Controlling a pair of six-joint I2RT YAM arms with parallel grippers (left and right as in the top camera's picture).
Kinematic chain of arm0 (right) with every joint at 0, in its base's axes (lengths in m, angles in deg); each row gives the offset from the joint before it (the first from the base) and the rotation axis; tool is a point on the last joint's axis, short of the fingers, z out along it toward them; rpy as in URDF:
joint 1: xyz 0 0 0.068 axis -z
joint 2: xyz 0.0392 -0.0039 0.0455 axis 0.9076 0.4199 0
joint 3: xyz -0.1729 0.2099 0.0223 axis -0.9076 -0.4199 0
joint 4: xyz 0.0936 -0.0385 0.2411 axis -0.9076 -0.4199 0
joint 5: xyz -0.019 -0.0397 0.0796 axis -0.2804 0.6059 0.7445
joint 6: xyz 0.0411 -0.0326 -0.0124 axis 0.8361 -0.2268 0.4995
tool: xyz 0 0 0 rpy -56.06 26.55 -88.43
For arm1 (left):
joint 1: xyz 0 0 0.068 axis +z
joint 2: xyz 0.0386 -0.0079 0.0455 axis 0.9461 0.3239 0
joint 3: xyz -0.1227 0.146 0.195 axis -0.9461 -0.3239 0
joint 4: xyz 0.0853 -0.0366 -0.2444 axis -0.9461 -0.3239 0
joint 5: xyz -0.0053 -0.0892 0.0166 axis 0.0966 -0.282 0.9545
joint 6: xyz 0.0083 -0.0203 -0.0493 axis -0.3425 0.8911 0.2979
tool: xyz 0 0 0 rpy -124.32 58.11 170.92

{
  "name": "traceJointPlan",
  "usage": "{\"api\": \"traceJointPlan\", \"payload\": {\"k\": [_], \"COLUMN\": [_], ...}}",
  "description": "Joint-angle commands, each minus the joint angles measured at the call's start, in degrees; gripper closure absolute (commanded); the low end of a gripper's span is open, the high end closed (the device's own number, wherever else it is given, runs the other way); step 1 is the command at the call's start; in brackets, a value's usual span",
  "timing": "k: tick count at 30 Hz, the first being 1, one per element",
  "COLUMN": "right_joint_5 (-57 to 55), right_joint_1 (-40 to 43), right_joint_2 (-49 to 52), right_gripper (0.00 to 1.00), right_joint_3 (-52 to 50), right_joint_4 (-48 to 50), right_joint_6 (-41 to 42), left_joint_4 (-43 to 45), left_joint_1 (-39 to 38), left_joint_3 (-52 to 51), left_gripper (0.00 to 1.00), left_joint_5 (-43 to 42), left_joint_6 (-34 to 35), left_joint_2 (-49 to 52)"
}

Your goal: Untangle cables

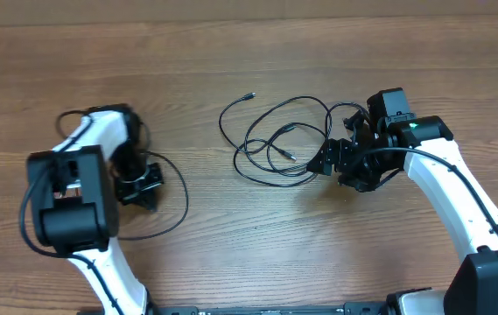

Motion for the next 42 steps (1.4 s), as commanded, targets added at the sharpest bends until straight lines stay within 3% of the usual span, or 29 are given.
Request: {"api": "traceJointPlan", "payload": {"k": [1, 11, 16, 20, 24, 27, 33, 39, 42], "right_joint_5": [-0.55, -0.94, -0.94, -0.92, -0.92, -0.92, -0.92, -0.92, -0.92], "right_joint_1": [0.07, 0.07, 0.07, 0.07, 0.07, 0.07, 0.07, 0.07, 0.07], "right_joint_2": [0.17, 0.17, 0.17, 0.17, 0.17, 0.17, 0.17, 0.17, 0.17], "right_gripper": [0.20, 0.19, 0.19, 0.19, 0.19, 0.20, 0.20, 0.20, 0.19], "right_joint_3": [0.74, 0.74, 0.74, 0.74, 0.74, 0.74, 0.74, 0.74, 0.74], "right_joint_4": [0.00, -0.13, 0.13, 0.17, 0.17, 0.20, 0.15, 0.15, 0.20], "right_joint_6": [-0.46, -0.46, -0.46, -0.46, -0.46, -0.46, -0.44, -0.44, -0.44], "left_joint_4": [0.70, 1.25, -7.15, -13.29, -14.01, -8.31, 11.67, 25.55, 28.13], "left_joint_1": [3.30, 0.17, -0.59, -0.66, -2.75, -7.30, -18.62, -23.78, -23.82], "left_joint_3": [0.57, 4.74, 4.46, 2.12, -4.37, -9.79, -17.73, -24.92, -26.10], "left_gripper": [0.95, 0.96, 0.95, 0.95, 0.94, 0.91, 0.59, 0.57, 0.57], "left_joint_5": [-2.93, -4.17, 0.87, 0.81, 0.52, -5.18, -3.17, -3.19, -4.20], "left_joint_6": [-0.74, -3.78, -0.28, -0.83, -2.95, -3.43, -3.41, -2.45, -1.62], "left_joint_2": [-0.79, -13.07, -22.58, -28.13, -35.50, -43.80, -52.19, -46.71, -41.42]}}
